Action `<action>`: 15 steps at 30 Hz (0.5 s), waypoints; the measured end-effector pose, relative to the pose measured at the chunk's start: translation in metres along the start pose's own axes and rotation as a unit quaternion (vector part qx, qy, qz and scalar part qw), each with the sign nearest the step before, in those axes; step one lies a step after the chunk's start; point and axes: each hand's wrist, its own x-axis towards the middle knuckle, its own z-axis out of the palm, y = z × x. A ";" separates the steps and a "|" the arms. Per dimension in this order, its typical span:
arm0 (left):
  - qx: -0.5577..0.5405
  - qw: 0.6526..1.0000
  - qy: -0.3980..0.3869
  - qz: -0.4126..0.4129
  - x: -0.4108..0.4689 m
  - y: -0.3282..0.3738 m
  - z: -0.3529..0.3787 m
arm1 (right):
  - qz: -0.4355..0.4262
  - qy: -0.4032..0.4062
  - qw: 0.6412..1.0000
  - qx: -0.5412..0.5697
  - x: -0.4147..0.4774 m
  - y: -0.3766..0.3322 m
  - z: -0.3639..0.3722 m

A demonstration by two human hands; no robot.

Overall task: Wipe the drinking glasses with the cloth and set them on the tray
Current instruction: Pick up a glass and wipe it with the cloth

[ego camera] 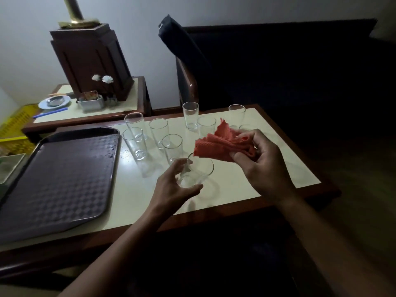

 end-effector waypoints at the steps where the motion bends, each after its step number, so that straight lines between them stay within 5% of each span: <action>1: 0.003 1.000 0.000 0.008 -0.008 0.005 -0.014 | -0.027 -0.013 0.999 -0.017 -0.003 -0.004 0.007; 5: 0.001 1.000 0.000 0.007 -0.032 0.024 -0.071 | -0.137 -0.115 0.976 -0.121 -0.021 -0.018 0.033; 10: 0.044 0.995 -0.077 0.035 -0.065 0.038 -0.121 | -0.285 -0.241 0.891 -0.258 -0.032 -0.031 0.050; 12: 0.030 0.993 -0.105 0.041 -0.079 0.047 -0.127 | -0.264 -0.247 0.903 -0.233 -0.040 -0.042 0.059; 15: -0.088 0.994 -0.067 -0.006 -0.096 0.061 -0.133 | -0.109 -0.206 0.971 -0.049 -0.050 -0.061 0.060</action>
